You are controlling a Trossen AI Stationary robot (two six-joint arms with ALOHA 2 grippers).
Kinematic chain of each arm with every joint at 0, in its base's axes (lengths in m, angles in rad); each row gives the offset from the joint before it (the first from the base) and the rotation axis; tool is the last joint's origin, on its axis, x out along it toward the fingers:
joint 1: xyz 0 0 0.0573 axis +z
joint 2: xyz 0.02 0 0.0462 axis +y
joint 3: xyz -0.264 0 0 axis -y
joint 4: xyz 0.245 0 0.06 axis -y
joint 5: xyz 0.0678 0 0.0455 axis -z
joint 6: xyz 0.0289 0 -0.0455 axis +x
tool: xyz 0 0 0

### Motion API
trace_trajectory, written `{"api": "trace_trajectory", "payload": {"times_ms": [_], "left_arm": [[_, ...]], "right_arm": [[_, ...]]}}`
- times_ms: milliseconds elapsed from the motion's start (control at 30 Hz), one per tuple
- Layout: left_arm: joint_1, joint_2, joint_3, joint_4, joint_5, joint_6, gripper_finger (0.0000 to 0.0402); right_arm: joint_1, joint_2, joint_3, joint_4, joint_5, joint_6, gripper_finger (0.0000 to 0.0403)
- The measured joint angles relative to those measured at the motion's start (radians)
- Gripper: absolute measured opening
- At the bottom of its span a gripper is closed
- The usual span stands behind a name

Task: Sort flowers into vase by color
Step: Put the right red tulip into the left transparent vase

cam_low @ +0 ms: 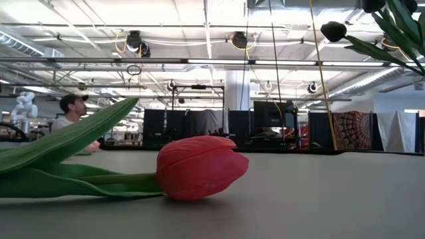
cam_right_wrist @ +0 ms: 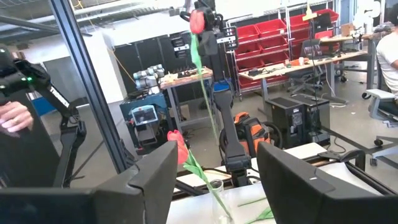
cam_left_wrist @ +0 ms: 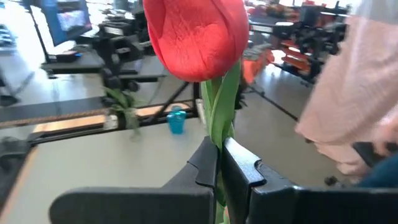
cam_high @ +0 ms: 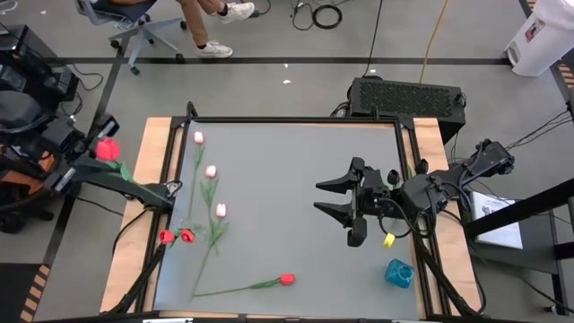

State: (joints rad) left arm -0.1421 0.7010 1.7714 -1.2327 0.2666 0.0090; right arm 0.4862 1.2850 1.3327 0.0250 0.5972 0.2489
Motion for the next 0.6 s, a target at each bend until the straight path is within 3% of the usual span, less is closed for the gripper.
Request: {"api": "trace_trajectory", "payload": {"times_ms": [267, 600], "left_arm": [[0.000, -0.071, -0.041, -0.010, -0.040, -0.002, 0.0012], [0.000, -0.213, -0.265, 0.085, -0.040, -0.010, 0.0012]], "right_arm": [[0.000, 0.000, 0.000, 0.000, 0.000, 0.000, 0.0210], [0.000, 0.000, 0.000, 0.000, 0.000, 0.000, 0.0210]]}}
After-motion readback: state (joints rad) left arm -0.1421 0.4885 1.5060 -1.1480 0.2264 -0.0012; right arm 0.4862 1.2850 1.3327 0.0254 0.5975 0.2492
